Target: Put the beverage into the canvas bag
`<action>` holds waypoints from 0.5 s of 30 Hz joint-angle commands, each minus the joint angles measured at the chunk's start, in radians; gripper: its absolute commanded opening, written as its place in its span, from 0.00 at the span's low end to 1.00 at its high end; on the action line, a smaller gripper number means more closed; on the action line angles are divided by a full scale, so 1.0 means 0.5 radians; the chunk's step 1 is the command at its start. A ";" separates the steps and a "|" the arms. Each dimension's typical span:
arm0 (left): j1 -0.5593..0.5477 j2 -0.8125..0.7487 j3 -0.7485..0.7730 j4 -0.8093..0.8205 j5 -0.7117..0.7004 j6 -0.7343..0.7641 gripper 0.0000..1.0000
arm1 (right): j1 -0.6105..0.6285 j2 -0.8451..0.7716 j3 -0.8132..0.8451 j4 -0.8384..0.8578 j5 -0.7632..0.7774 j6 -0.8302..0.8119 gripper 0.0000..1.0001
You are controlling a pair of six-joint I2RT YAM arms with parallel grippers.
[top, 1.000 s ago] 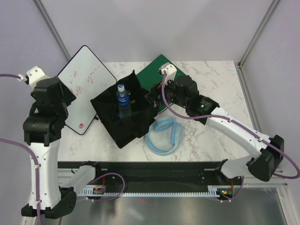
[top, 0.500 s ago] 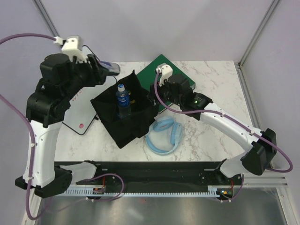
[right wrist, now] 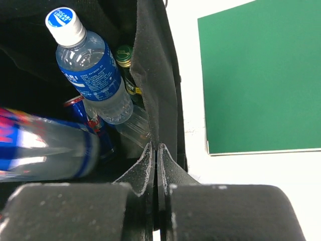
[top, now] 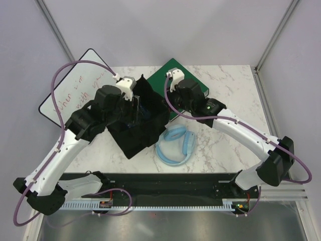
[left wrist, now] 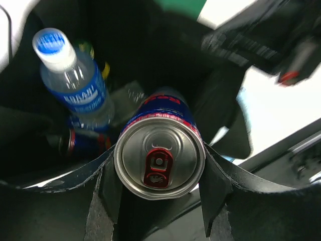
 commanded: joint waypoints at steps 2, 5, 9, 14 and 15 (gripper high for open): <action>-0.027 -0.090 -0.169 0.543 0.025 0.054 0.02 | 0.019 0.014 0.149 0.027 -0.030 0.029 0.00; -0.033 -0.038 -0.249 0.662 0.046 0.060 0.02 | 0.055 0.018 0.165 0.036 -0.024 0.050 0.00; -0.070 0.094 -0.319 0.748 0.062 0.090 0.02 | 0.086 0.014 0.158 0.073 0.022 0.078 0.00; -0.116 0.201 -0.418 0.792 -0.079 0.115 0.02 | 0.098 0.014 0.158 0.091 0.050 0.109 0.00; -0.119 0.217 -0.430 0.785 -0.076 0.124 0.02 | 0.098 0.014 0.161 0.094 0.059 0.109 0.00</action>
